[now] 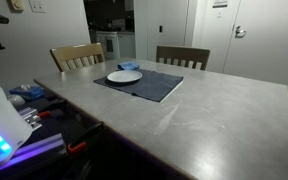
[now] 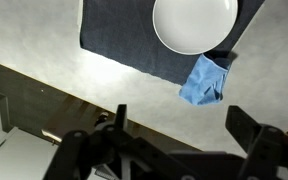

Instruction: Use the towel to wipe the plate

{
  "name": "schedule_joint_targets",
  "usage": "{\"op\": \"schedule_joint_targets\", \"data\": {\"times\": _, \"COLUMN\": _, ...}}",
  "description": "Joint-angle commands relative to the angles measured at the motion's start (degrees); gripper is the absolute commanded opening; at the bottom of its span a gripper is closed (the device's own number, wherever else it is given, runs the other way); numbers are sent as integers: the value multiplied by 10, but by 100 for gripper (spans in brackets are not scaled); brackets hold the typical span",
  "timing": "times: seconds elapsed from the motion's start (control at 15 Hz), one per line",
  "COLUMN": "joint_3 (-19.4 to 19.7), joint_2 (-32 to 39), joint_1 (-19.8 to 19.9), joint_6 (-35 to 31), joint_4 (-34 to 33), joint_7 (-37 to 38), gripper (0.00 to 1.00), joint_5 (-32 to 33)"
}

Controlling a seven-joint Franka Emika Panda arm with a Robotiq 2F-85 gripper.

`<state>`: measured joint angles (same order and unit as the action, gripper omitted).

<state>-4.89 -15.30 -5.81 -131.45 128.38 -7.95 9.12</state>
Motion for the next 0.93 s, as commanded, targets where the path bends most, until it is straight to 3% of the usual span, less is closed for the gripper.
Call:
{"op": "schedule_joint_targets", "data": {"times": 0.0, "joint_3": -6, "joint_2": 112, "joint_1": 0, "joint_6": 56, "joint_4": -119, "joint_7": -40, "gripper": 100, "joint_5": 22}}
{"op": "schedule_joint_targets", "data": {"times": 0.2, "joint_3": -3, "joint_2": 197, "joint_1": -3, "joint_6": 69, "joint_4": -204, "joint_7": -65, "gripper": 100, "joint_5": -6}}
{"op": "schedule_joint_targets", "data": {"times": 0.27, "joint_3": -5, "joint_2": 131, "joint_1": -1, "joint_6": 42, "joint_4": -131, "joint_7": -36, "gripper": 100, "joint_5": 9}}
{"op": "schedule_joint_targets", "data": {"times": 0.47, "joint_3": -5, "joint_2": 156, "joint_1": -1, "joint_6": 41, "joint_4": -148, "joint_7": -36, "gripper": 100, "joint_5": 8}}
{"op": "schedule_joint_targets", "data": {"times": 0.87, "joint_3": -16, "joint_2": 243, "joint_1": -18, "joint_6": -43, "joint_4": -168, "joint_7": 83, "gripper": 100, "joint_5": 24}}
